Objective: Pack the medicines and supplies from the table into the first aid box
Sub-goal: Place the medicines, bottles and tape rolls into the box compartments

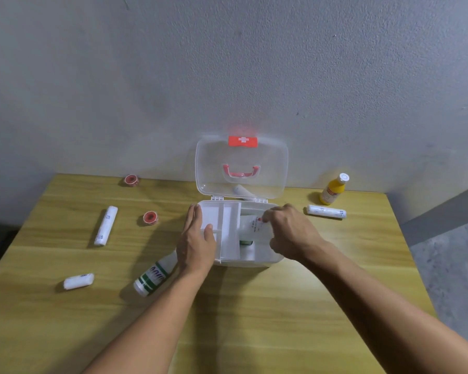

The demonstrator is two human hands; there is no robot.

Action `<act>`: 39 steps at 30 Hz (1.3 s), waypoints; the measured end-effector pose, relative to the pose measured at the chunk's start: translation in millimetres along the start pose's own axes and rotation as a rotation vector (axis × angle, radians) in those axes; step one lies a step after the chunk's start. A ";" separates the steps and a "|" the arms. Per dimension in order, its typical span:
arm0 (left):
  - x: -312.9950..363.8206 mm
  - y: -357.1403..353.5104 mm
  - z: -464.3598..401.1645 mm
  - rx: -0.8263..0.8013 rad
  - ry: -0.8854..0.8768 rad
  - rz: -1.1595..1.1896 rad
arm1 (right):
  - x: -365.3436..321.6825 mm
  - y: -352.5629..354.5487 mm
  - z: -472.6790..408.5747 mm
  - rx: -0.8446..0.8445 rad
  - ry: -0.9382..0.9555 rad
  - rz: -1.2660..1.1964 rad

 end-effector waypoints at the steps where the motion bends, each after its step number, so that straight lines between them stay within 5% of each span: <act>1: -0.1 -0.1 -0.1 0.001 0.002 -0.003 | -2.2 -6.6 -4.6 -0.012 0.003 -0.019; 6: -1.1 -0.9 -1.3 -0.012 -0.018 0.014 | -1.0 -37.1 -23.7 -0.077 -0.019 -0.199; 15: -0.7 -0.2 -0.6 -0.012 -0.022 0.004 | -11.9 -47.1 -26.5 0.054 -0.190 -0.454; 23: -0.2 1.2 -0.7 -0.031 -0.030 -0.007 | -8.7 -52.2 -25.0 0.010 -0.190 -0.543; 31: 0.1 3.6 0.8 -0.121 -0.076 -0.020 | 19.3 -19.7 -8.5 0.319 -0.079 -0.509; 39: -3.1 2.0 4.3 -0.268 -0.188 -0.232 | 36.4 -21.9 1.2 0.278 -0.088 -0.484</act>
Point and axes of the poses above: each hand's wrist, its own z-axis away from the middle knuckle, its own y-axis out of the back of the hand, x = y × z, the point moved 5 cm from there along -z, towards the middle knuckle, and after that the axes turned 12 degrees about -y, right-handed, at the moved point
